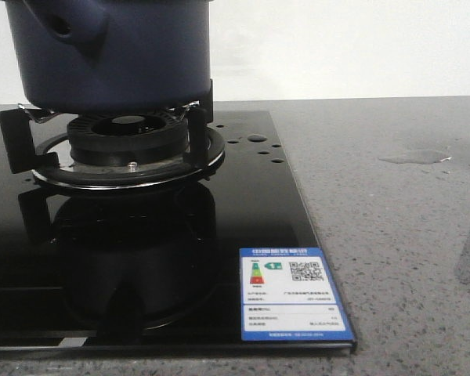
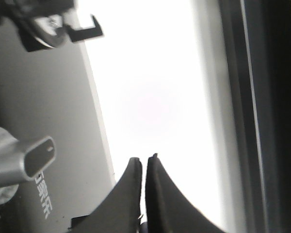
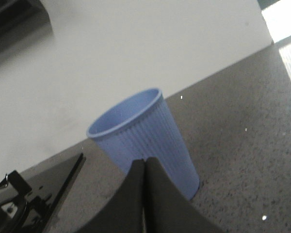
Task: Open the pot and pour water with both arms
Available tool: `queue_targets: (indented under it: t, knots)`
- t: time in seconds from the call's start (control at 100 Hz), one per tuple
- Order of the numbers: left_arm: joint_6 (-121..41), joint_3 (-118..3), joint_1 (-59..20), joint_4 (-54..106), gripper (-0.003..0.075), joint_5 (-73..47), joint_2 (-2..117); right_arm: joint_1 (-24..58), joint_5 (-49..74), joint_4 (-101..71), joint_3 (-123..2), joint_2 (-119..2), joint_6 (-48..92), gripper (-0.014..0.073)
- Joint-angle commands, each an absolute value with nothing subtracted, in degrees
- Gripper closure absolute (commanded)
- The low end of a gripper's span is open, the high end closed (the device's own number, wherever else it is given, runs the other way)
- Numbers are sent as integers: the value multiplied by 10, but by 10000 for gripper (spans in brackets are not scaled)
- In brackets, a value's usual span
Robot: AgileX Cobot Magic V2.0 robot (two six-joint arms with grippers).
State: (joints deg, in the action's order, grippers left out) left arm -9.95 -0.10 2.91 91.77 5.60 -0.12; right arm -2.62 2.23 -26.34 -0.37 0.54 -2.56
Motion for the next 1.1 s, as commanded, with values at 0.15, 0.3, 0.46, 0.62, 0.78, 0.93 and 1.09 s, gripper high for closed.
queue_targets:
  t: [0.15, 0.3, 0.46, 0.62, 0.78, 0.93, 1.09]
  knots:
    - [-103, -62, 29, 745, 740, -102, 12, -29, 193, -219, -152, -77, -12, 669]
    - [-150, -150, 29, 652, 739, -255, 107, -22, 351, -181, -262, -180, -12, 669]
    - [-259, -240, 7, 649, 739, -393, 240, -17, 513, -214, -349, -278, -12, 669]
    - [-356, -310, -59, 696, 739, -420, 306, -16, 571, -377, -389, -318, 149, 669]
    - [-481, -387, -96, 761, 739, -517, 395, -16, 571, -588, -395, -318, 362, 669]
    - [-585, -466, -100, 763, 739, -579, 470, -15, 567, -662, -395, -318, 485, 669]
    - [-721, -538, -108, 763, 633, -580, 520, -6, 540, -662, -395, -318, 500, 634]
